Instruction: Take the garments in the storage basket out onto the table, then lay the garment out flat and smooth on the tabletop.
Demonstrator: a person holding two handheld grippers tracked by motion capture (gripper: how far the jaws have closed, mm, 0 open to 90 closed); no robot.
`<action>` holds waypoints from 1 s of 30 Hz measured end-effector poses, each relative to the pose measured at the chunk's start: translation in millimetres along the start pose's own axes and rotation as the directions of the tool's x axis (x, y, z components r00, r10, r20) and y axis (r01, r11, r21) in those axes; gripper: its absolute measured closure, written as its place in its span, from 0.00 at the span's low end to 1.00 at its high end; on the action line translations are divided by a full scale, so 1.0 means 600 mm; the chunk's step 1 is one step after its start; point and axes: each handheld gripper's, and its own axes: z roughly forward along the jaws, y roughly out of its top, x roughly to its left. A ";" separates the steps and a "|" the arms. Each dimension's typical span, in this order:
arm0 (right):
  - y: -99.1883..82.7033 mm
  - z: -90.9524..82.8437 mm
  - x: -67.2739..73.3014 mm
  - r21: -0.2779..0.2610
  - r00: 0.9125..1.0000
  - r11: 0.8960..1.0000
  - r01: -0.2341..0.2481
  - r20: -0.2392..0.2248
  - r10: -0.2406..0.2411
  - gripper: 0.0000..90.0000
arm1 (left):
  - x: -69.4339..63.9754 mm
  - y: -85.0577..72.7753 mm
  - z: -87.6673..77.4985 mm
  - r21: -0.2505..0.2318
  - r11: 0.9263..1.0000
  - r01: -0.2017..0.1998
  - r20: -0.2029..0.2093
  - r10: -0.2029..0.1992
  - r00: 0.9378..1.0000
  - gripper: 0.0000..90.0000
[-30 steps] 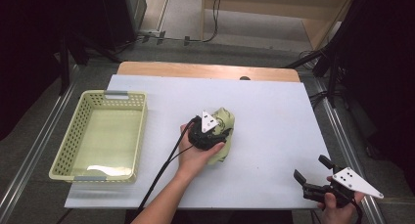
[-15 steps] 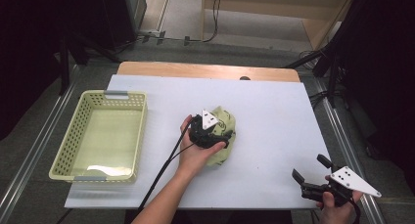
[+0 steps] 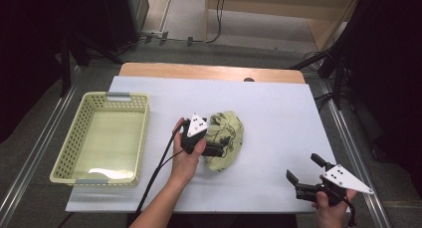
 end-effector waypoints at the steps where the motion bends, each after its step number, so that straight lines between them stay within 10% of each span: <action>1: 0.003 0.004 0.005 -0.002 1.000 1.000 0.006 -0.011 -0.006 0.00 | 0.002 -0.002 -0.006 -0.006 1.000 0.001 0.002 -0.001 1.000 0.00; 17: 0.065 0.105 0.110 0.031 0.980 0.997 0.065 -0.191 -0.058 0.00 | 0.011 -0.007 -0.072 -0.090 0.995 -0.030 -0.025 0.028 0.999 0.00; 30: 0.087 0.198 0.190 0.070 0.973 0.993 0.091 -0.217 -0.074 0.15 | 0.011 -0.020 -0.092 -0.089 0.996 0.022 0.029 -0.019 0.999 0.00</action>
